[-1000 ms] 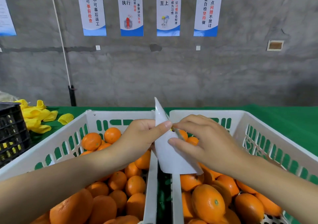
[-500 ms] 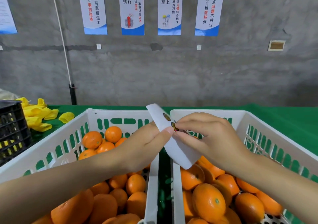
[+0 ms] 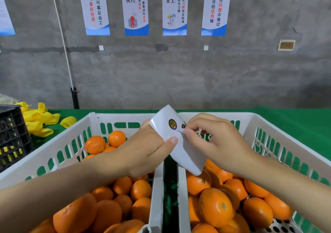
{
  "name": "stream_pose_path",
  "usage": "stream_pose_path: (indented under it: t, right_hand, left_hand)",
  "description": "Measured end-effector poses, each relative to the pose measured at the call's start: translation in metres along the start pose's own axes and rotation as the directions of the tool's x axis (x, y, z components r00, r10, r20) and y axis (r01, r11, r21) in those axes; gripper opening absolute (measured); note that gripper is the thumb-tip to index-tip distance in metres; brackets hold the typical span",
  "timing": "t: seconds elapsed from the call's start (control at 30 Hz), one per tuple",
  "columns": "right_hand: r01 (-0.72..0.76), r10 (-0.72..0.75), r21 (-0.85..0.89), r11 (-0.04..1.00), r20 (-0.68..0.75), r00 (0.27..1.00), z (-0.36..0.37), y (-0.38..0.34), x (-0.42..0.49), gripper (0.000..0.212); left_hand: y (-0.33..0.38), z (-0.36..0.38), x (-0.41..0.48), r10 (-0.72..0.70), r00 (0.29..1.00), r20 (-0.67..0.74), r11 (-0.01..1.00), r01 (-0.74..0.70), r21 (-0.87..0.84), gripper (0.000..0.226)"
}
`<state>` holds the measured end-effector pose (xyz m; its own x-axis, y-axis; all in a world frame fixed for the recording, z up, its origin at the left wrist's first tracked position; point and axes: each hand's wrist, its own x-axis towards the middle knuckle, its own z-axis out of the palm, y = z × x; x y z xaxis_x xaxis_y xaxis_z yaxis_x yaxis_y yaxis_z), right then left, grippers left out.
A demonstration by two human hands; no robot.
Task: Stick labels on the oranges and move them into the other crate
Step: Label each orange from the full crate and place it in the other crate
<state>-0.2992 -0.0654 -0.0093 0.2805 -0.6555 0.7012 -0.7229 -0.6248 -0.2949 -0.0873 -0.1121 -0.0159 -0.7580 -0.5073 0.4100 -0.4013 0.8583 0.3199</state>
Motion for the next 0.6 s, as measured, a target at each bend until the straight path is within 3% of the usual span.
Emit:
stream_pose_path:
  t: [0.07,0.1,0.17,0.23,0.3,0.4,0.5,0.6]
  right_hand:
    - [-0.028,0.031,0.029,0.999,-0.088,0.996,-0.001,-0.001,0.003,0.014]
    - [-0.037,0.042,0.039,0.999,-0.126,0.991,-0.003,-0.002,0.005,0.014]
    - [-0.063,0.077,0.085,0.994,-0.171,0.982,-0.004,-0.003,0.008,0.014]
    - [-0.124,0.151,0.163,0.979,-0.168,0.974,-0.004,-0.004,0.008,0.016]
    - [-0.194,0.230,0.265,0.944,-0.111,0.967,-0.002,-0.004,0.007,0.017]
    - [-0.285,0.306,0.434,0.855,0.021,0.952,0.002,-0.005,0.005,0.019]
    - [-0.362,0.370,0.495,0.790,0.086,0.925,0.008,-0.006,0.006,0.023]
    - [-0.387,0.449,0.459,0.800,-0.029,0.893,0.009,-0.004,0.008,0.025]
  left_hand:
    - [-0.006,0.006,-0.001,-0.107,0.994,0.032,0.990,0.110,-0.092,0.039]
    - [-0.007,0.009,0.002,-0.234,0.971,0.047,0.941,0.239,-0.240,0.047]
    - [-0.010,0.018,0.008,-0.499,0.856,0.131,0.697,0.487,-0.526,0.041]
    - [-0.024,0.027,0.002,-0.492,0.842,0.220,0.637,0.521,-0.569,0.018]
    - [-0.029,0.032,0.011,-0.429,0.853,0.297,0.626,0.518,-0.582,0.012]
    - [-0.020,0.028,0.008,-0.213,0.912,0.350,0.592,0.406,-0.696,0.038]
    - [-0.007,0.024,0.004,-0.219,0.931,0.293,0.641,0.364,-0.676,0.044]
    - [0.004,0.011,0.000,-0.252,0.937,0.243,0.781,0.345,-0.521,0.045]
